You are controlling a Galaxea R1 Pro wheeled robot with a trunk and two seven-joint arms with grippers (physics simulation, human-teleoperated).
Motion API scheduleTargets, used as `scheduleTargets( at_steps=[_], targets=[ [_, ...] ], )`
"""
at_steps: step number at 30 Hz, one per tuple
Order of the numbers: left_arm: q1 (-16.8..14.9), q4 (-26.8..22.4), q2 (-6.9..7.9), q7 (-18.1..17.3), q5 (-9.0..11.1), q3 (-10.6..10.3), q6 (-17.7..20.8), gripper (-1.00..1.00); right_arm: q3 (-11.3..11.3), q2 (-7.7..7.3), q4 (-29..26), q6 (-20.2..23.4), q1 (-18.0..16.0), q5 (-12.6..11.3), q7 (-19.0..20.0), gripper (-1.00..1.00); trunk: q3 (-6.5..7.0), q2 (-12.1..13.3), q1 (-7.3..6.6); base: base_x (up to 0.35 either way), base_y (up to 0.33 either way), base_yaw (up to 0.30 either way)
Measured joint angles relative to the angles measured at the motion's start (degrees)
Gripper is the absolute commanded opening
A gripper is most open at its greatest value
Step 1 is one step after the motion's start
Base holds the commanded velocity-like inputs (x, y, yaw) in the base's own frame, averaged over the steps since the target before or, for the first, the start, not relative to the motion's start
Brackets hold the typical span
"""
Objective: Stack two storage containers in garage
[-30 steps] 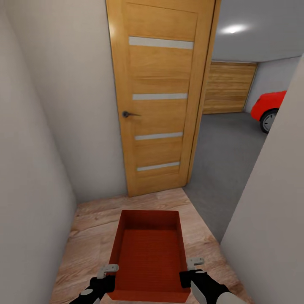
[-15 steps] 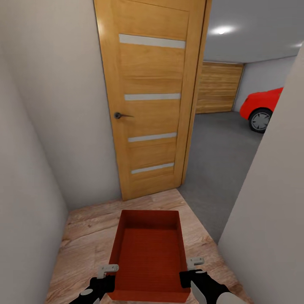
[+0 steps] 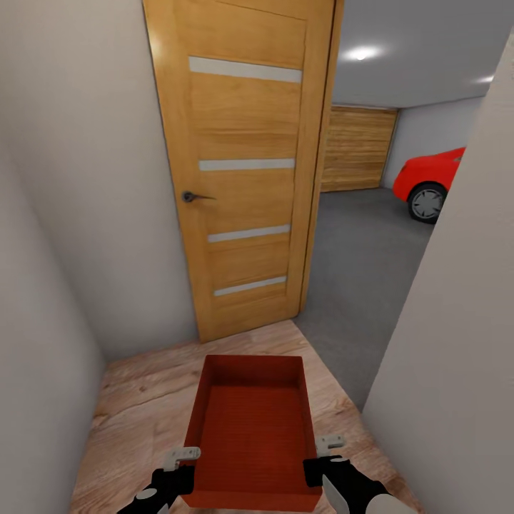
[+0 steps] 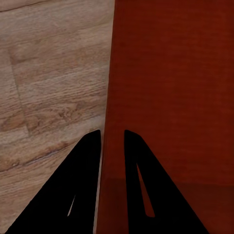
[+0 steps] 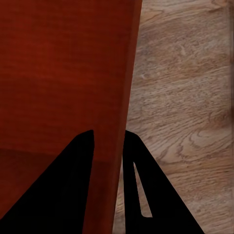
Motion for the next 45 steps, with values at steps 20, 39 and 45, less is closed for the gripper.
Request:
scheduleTargets(
  at_steps=[20,39,45],
  targets=[
    [0.01,-0.03,0.03,-0.02,-0.02,0.06,0.02,-1.0,0.43,-0.01,-0.01,-0.01,-0.01,-0.21,0.01,-1.0,0.01,0.0,-0.01,0.076,0.061,-0.092],
    [0.02,-0.01,-0.04,0.01,0.01,0.02,-0.08,-1.0,0.42,-0.1,-0.02,-0.04,-0.02,-0.15,0.14,-1.0,0.01,0.0,-0.01,0.06,0.038,-0.048],
    [0.01,0.01,-0.05,0.01,0.01,0.02,-0.08,-1.0,0.42,-0.11,-0.04,-0.02,-0.01,-0.15,0.14,-1.0,0.01,0.0,-0.01,0.223,0.158,-0.192]
  ],
)
